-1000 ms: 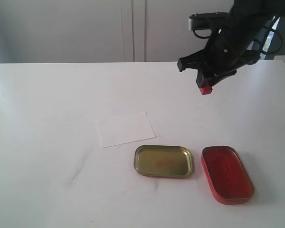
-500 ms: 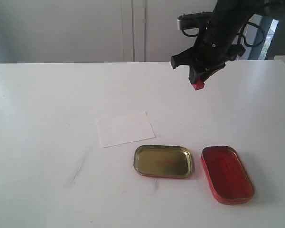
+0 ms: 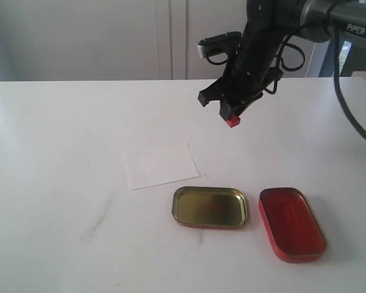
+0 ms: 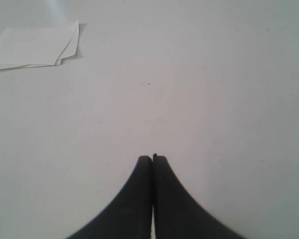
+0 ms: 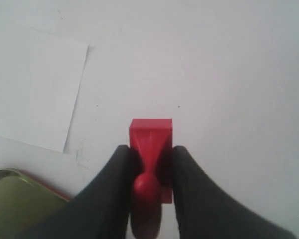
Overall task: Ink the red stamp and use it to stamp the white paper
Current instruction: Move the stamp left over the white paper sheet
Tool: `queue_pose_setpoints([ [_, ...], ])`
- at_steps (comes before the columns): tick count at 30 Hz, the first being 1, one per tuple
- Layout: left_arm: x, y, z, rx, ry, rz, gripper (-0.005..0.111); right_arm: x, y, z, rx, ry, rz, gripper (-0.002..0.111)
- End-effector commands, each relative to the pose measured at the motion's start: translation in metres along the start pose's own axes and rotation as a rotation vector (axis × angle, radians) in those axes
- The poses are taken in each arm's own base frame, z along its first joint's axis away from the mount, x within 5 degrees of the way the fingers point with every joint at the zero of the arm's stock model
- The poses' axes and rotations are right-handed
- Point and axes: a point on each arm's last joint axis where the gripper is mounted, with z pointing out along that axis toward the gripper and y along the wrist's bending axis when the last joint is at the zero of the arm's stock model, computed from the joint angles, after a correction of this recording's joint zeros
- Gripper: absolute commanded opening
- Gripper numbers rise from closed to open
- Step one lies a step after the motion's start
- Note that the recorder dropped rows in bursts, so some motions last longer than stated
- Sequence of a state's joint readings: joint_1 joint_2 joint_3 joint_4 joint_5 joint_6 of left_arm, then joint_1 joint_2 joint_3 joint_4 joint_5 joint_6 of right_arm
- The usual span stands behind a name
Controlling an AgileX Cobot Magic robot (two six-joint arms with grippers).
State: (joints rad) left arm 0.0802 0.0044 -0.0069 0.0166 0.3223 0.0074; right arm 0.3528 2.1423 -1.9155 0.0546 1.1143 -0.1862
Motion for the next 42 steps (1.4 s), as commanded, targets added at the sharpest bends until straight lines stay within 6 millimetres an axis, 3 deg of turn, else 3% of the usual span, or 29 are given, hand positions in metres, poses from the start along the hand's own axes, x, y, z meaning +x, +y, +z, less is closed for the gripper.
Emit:
queue_pose_setpoints([
  [1, 0.003, 0.000, 0.001, 0.003, 0.012, -0.003, 0.000, -0.005, 0.009, 0.007, -0.026, -0.009, -0.049, 0.000],
  [12, 0.003, 0.000, 0.001, 0.003, 0.012, -0.003, 0.000, -0.026, 0.051, 0.016, -0.105, -0.024, -0.193, 0.000],
  [25, 0.003, 0.000, 0.001, 0.003, 0.012, -0.003, 0.000, -0.035, 0.108, 0.046, -0.142, 0.005, -0.341, 0.000],
  [33, 0.003, 0.000, 0.001, 0.003, 0.012, -0.003, 0.000, -0.031, 0.125, 0.061, -0.108, 0.049, -0.445, 0.000],
  [42, 0.003, 0.000, 0.001, 0.003, 0.012, -0.003, 0.000, -0.026, 0.130, 0.074, -0.119, 0.086, -0.475, 0.000],
])
